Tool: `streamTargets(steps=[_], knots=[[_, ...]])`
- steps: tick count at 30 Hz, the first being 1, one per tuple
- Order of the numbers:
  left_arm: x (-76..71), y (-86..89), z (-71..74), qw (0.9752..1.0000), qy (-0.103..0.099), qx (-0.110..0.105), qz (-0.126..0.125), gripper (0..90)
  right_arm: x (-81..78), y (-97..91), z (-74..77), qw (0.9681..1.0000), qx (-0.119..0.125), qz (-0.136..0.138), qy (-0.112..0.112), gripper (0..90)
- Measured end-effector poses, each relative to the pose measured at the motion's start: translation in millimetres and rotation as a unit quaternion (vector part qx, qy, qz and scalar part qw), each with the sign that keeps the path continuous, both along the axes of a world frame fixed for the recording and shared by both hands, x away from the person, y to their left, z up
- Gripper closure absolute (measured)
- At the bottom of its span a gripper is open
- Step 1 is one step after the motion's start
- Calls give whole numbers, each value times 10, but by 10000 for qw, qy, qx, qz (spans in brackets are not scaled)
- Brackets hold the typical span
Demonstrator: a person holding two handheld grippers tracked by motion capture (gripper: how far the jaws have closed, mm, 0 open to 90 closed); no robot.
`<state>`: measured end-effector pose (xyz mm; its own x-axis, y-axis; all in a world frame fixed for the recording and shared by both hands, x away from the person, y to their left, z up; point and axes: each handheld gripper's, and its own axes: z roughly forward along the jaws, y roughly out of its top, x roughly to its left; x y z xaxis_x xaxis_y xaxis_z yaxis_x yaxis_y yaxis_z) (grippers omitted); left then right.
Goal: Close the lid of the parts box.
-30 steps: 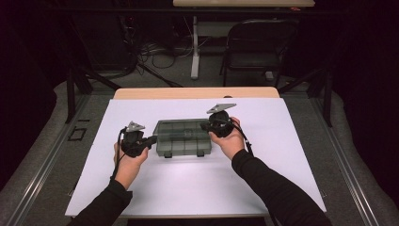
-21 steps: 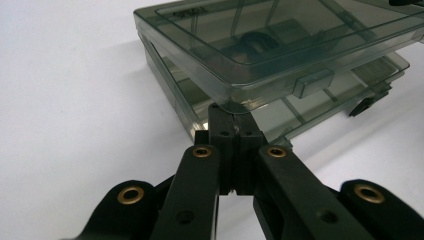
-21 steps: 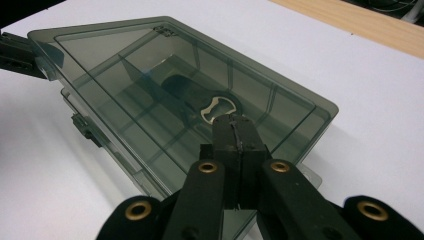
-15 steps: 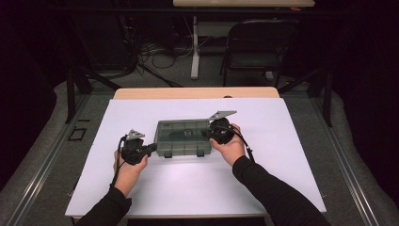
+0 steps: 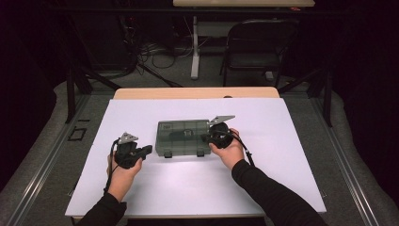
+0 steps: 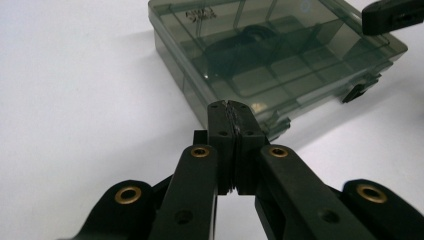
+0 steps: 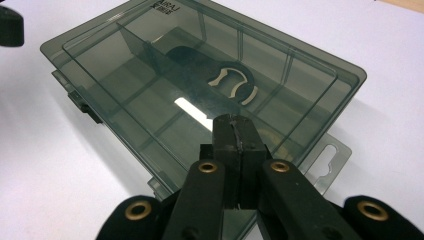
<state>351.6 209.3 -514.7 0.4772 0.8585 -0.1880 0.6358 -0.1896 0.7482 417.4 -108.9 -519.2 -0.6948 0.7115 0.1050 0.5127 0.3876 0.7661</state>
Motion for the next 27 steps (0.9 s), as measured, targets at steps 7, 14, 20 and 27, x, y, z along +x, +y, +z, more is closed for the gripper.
streamTargets(steps=[7, 14, 20, 27], knots=[[155, -181, -68, 9998, 81, 119, -128, 879, -12, -16, -35, 10000, 52, -27, 35, 900], [177, -196, -76, 9998, 51, 110, -132, 887, -23, -29, -70, 9999, 155, -35, 8, 900], [169, -198, -73, 9997, 38, 171, -157, 886, -29, -34, -78, 9998, 177, -51, -4, 900], [153, -186, -66, 9999, 34, 65, -113, 710, -48, -48, -73, 9996, 276, -73, 5, 786]])
